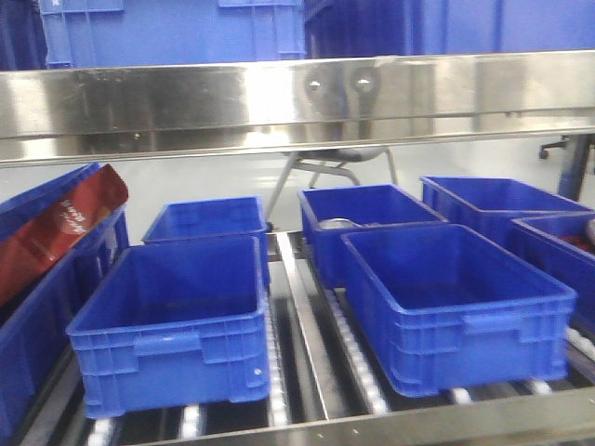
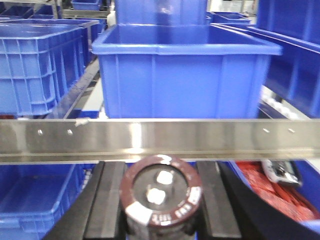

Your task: Place cylindrical capacitor in blue bin on shelf

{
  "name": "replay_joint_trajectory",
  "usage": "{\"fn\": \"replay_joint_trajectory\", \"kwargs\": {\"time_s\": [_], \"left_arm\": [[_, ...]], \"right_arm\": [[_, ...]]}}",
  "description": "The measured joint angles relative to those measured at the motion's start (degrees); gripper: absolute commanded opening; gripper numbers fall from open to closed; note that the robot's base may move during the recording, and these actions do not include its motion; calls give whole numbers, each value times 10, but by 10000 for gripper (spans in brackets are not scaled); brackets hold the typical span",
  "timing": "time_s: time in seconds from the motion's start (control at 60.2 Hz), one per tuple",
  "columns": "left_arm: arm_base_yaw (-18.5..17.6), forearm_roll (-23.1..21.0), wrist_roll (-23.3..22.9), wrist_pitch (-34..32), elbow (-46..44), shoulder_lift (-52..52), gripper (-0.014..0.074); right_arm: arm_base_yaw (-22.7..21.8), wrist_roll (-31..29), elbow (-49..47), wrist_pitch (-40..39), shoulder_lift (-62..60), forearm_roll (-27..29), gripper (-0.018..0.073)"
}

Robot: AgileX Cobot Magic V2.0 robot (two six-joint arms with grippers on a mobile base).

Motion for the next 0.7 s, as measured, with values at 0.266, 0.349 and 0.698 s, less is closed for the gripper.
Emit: {"fn": "replay_joint_trajectory", "kwargs": {"time_s": [0.266,0.349,0.698], "left_arm": [[0,0,0,0,0,0,-111],[0,0,0,0,0,0,-111],[0,0,0,0,0,0,-111]], "right_arm": [[0,0,0,0,0,0,-162],[0,0,0,0,0,0,-162],[0,0,0,0,0,0,-162]]}}
